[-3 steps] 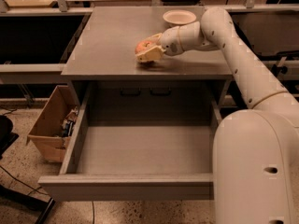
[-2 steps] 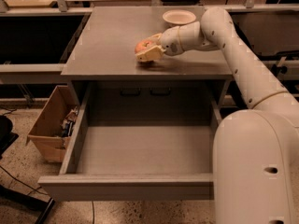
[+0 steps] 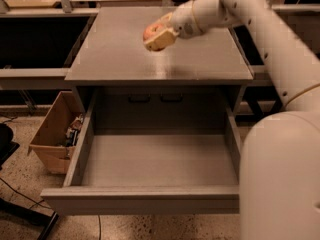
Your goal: Place apple into top drawer
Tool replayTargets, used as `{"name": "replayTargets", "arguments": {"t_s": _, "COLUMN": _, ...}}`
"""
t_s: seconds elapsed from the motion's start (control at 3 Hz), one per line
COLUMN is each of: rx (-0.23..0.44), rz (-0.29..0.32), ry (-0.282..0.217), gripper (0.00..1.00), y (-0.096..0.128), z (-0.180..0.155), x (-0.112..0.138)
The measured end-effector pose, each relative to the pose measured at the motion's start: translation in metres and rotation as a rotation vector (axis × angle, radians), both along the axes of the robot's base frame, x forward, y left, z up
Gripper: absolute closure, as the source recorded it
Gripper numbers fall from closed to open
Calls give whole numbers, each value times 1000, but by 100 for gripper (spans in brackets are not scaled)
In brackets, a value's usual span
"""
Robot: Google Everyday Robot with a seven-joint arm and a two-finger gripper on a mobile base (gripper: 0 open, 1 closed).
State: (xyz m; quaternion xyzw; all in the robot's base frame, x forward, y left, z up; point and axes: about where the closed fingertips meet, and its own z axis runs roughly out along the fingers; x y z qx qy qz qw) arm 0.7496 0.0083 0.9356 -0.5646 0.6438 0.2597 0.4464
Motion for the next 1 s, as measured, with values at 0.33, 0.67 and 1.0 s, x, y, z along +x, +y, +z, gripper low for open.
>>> {"name": "replayTargets", "arguments": {"t_s": 0.33, "rx": -57, "rz": -8, "ry": -83, "gripper": 100, "y": -5, "z": 52, "x": -56}}
{"name": "replayTargets", "arguments": {"t_s": 0.67, "rx": -121, "rz": -48, "ry": -88, "gripper": 100, "y": -32, "z": 69, "x": -119}}
{"name": "replayTargets", "arguments": {"t_s": 1.0, "rx": -160, "rz": -82, "ry": -4, "gripper": 100, "y": -65, "z": 27, "x": -164}}
